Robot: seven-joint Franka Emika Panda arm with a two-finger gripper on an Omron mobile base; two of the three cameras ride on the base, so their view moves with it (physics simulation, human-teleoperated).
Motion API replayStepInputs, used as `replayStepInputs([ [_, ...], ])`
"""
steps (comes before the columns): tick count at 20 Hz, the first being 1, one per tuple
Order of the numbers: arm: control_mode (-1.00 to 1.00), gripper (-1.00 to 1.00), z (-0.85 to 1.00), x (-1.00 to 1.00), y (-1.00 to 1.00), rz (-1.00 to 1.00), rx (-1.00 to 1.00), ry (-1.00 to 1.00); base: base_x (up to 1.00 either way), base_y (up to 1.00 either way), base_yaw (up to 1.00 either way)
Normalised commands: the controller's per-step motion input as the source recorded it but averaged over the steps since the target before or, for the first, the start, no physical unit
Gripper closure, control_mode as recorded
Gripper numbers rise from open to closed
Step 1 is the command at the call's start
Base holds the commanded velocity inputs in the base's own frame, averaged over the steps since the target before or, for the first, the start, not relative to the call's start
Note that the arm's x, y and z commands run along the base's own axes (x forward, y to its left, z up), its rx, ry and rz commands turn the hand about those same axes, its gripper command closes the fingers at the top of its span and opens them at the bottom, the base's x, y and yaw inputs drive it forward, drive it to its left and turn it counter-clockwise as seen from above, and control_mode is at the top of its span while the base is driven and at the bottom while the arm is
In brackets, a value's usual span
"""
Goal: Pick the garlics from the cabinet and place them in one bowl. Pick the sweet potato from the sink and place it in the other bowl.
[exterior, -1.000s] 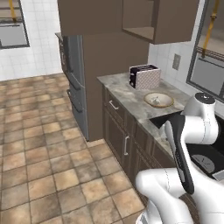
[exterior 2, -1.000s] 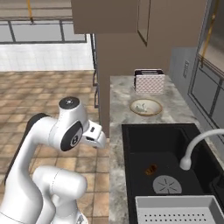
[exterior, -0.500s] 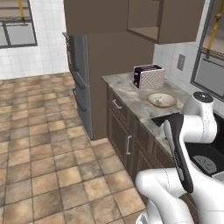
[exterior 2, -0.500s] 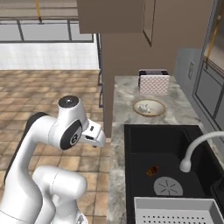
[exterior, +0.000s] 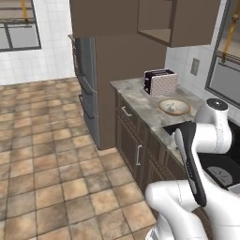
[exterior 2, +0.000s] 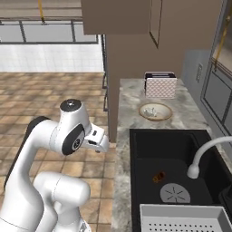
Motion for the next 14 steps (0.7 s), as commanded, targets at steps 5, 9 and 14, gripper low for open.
replayStepInputs([
  [5, -1.0, -1.0, 0.0, 0.0, 0.0, 0.0, 0.0, 0.0, 0.0, 0.0, 0.0],
  [9, -1.0, -1.0, -0.08, 0.13, -0.59, 0.0, 0.08, -0.02, 0.0, 0.0, 0.0],
  [14, -1.0, -1.0, -0.01, 0.22, -1.0, 0.03, 0.19, 0.04, 0.0, 0.0, 0.0],
])
